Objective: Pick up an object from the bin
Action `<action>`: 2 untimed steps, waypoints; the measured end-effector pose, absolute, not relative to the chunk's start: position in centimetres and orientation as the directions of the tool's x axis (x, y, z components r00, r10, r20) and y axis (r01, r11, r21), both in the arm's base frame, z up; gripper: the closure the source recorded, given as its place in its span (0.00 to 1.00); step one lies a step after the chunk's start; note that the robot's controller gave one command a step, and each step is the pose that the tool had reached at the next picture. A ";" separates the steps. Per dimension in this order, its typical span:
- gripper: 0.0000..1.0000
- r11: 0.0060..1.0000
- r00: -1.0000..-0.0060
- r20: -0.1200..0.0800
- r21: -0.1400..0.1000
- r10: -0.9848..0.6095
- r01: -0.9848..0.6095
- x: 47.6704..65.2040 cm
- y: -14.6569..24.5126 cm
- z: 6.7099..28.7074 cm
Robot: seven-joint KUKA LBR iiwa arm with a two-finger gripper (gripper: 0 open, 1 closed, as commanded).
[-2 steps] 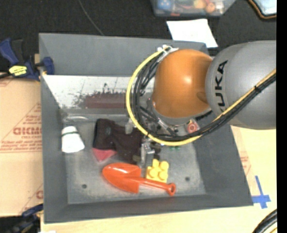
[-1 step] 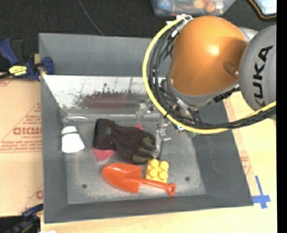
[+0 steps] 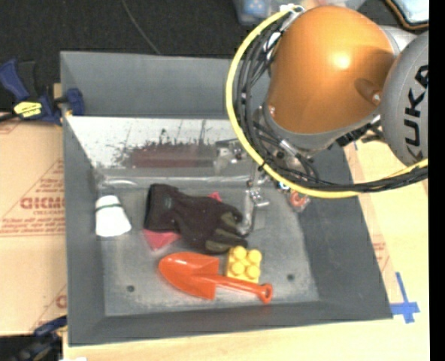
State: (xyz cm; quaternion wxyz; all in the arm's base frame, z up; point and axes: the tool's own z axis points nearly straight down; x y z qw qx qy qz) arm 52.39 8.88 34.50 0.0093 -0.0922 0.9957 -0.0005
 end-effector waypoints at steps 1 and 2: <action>0.00 0.811 -0.811 -0.015 -0.010 -0.585 -0.584 52.4 8.4 32.3; 0.00 0.903 -0.903 -0.023 -0.008 -0.430 -0.430 52.3 9.2 26.0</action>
Offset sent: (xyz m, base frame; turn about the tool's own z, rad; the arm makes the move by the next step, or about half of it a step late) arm -0.0025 0.0061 -0.0992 -0.2370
